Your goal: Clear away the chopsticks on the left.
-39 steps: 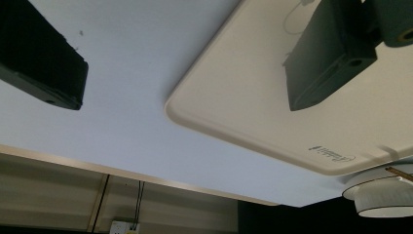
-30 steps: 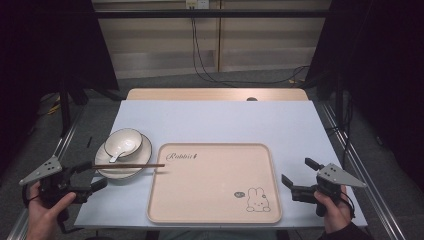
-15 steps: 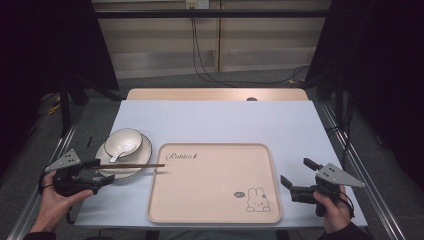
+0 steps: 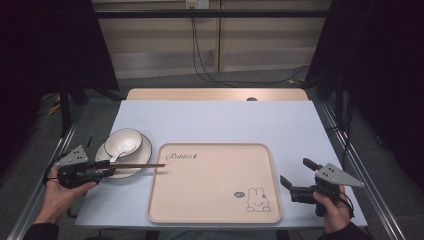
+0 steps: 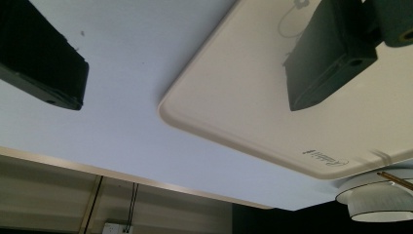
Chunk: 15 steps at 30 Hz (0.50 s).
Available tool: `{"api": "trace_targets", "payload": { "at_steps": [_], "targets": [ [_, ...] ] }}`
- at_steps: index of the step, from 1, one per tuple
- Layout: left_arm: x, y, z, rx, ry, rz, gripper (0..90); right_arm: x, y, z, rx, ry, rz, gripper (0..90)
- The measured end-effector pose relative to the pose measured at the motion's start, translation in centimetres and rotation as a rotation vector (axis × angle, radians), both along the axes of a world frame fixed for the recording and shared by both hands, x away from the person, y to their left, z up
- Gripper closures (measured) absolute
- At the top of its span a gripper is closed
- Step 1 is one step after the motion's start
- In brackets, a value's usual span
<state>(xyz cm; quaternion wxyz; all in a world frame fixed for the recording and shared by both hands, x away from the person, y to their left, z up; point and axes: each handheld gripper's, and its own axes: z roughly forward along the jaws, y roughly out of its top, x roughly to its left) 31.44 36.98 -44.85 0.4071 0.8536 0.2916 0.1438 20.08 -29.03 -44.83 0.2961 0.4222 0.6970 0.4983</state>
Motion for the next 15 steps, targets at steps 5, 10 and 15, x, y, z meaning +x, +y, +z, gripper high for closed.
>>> {"api": "trace_targets", "payload": {
  "at_steps": [5, 10, 15],
  "targets": [
    [0.2, -0.5, 0.1, 0.012, -0.001, -0.009, 64.5, 0.0, 0.0, 0.0, 0.002, -0.001, 0.0, 1.9],
    [0.3, -1.0, 0.1, 0.059, -0.002, -0.061, 68.7, 0.0, 0.0, 0.0, -0.001, -0.002, 0.0, 1.9],
    [0.4, -1.7, 0.0, 0.104, -0.009, -0.112, 71.3, 0.0, 0.0, 0.0, 0.003, 0.002, 0.001, 1.9]
  ]
}}
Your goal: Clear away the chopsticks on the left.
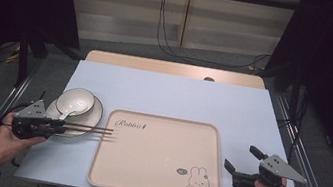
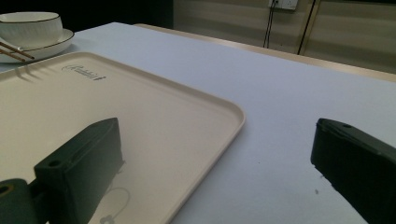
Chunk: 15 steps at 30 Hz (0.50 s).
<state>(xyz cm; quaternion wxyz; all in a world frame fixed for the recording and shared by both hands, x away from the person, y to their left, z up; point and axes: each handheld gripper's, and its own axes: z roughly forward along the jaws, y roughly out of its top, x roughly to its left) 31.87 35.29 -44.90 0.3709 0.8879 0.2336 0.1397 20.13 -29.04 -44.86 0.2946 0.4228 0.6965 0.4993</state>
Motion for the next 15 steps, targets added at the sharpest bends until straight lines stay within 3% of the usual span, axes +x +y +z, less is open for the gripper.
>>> {"api": "trace_targets", "payload": {
  "at_steps": [8, 15],
  "targets": [
    [0.46, -0.63, 0.09, 0.041, -0.004, -0.056, 73.8, 0.0, 0.0, -0.01, 0.002, 0.001, -0.002, 1.9],
    [0.77, -0.97, 0.31, 0.067, 0.018, -0.095, 76.4, 0.02, 0.0, -0.04, 0.001, 0.007, -0.004, 1.9]
  ]
}}
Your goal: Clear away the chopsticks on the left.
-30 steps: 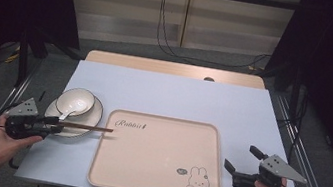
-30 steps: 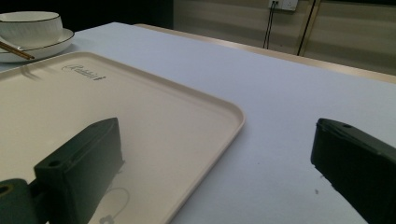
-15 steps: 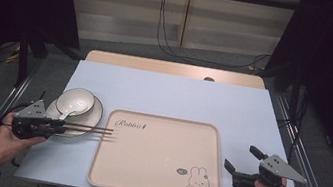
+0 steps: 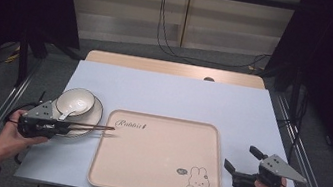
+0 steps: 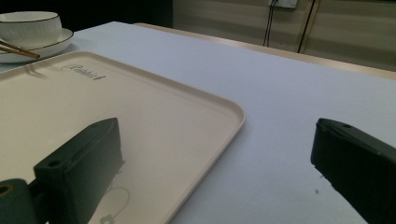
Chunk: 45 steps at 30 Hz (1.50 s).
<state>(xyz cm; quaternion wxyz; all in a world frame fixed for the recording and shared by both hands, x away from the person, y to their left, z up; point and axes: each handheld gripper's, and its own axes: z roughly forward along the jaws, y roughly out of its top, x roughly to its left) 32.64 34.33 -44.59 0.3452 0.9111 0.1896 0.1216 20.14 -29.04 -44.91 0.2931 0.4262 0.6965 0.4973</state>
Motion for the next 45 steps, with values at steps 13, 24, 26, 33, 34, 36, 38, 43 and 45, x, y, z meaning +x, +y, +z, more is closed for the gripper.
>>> {"api": "trace_targets", "payload": {
  "at_steps": [13, 24, 26, 33, 34, 36, 38, 43, 45],
  "targets": [
    [0.4, -0.5, 0.3, 0.003, 0.087, -0.011, 84.7, 0.0, 0.0, 0.0, 0.005, 0.004, 0.001, 1.9],
    [0.1, -0.5, 1.0, -0.073, 0.153, 0.052, 84.9, 0.0, 0.0, 0.0, 0.006, 0.001, 0.002, 1.9],
    [-0.1, -0.4, 1.3, -0.099, 0.155, 0.073, 84.9, 0.0, 0.0, 0.0, 0.006, 0.002, 0.003, 1.9],
    [-1.2, -0.5, 2.0, -0.172, 0.179, 0.104, 84.9, -0.1, 0.0, 0.1, 0.011, -0.004, 0.008, 1.9],
    [-1.5, -0.5, 2.1, -0.187, 0.189, 0.106, 85.0, -0.1, 0.0, 0.1, 0.012, -0.002, 0.013, 1.9],
    [-2.0, -0.8, 2.2, -0.21, 0.194, 0.12, 85.0, -0.1, 0.0, 0.1, 0.011, -0.003, 0.011, 2.0],
    [-2.7, -1.4, 2.3, -0.208, 0.211, 0.145, 85.0, 0.0, 0.0, 0.1, 0.009, -0.007, 0.008, 2.0],
    [-3.4, -2.3, 2.5, -0.227, 0.224, 0.165, 84.9, 0.0, 0.0, 0.1, 0.006, -0.006, 0.002, 2.2],
    [-3.7, -2.8, 2.7, -0.236, 0.226, 0.173, 84.9, 0.0, 0.0, 0.1, 0.008, -0.006, 0.009, 2.2]
  ]
}}
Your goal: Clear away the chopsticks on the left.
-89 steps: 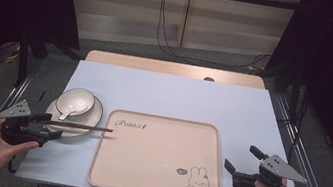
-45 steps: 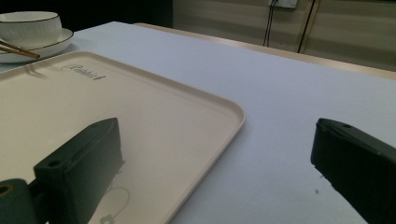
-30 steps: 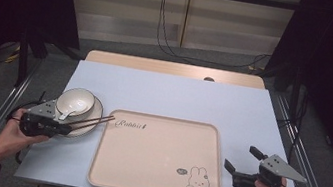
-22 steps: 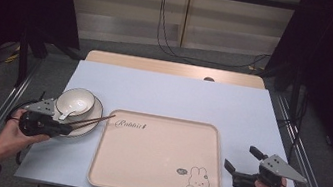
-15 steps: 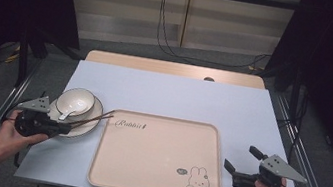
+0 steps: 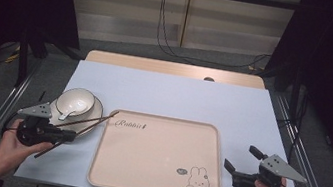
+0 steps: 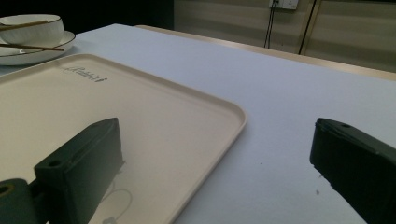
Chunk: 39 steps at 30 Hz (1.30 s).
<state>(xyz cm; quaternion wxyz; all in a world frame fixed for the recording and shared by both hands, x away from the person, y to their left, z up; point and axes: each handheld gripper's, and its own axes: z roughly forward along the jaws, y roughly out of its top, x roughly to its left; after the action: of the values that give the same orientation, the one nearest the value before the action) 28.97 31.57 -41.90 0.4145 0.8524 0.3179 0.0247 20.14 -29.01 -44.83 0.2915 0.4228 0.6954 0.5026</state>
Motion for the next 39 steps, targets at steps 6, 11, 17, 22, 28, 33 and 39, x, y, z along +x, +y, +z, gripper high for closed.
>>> {"api": "trace_targets", "payload": {
  "at_steps": [6, 11, 17, 22, 28, 33, 39],
  "targets": [
    [-0.4, -1.5, 0.1, -0.023, 0.015, 0.029, 84.7, 0.0, 0.1, 0.0, 0.002, -0.001, 0.001, 2.2],
    [-0.9, -3.2, -0.1, -0.011, 0.044, 0.044, 84.5, 0.0, 0.1, 0.1, -0.001, -0.003, 0.001, 2.2],
    [-1.2, -5.1, -0.4, 0.0, 0.083, 0.07, 84.6, 0.0, 0.1, 0.0, -0.004, -0.003, -0.001, 2.2],
    [-1.2, -6.6, 0.0, 0.006, 0.12, 0.135, 84.6, 0.0, 0.1, 0.0, -0.004, -0.004, 0.003, 2.2],
    [-1.4, -8.5, 0.6, 0.014, 0.1, 0.166, 84.6, 0.0, 0.1, 0.0, -0.002, -0.004, 0.004, 2.2],
    [-1.4, -10.0, 0.3, -0.007, 0.103, 0.253, 84.8, 0.0, 0.1, 0.0, -0.003, -0.003, 0.005, 2.2],
    [-0.9, -11.5, -1.3, 0.035, 0.133, 0.333, 84.7, 0.0, 0.1, 0.0, -0.009, 0.002, 0.007, 2.3]
  ]
}}
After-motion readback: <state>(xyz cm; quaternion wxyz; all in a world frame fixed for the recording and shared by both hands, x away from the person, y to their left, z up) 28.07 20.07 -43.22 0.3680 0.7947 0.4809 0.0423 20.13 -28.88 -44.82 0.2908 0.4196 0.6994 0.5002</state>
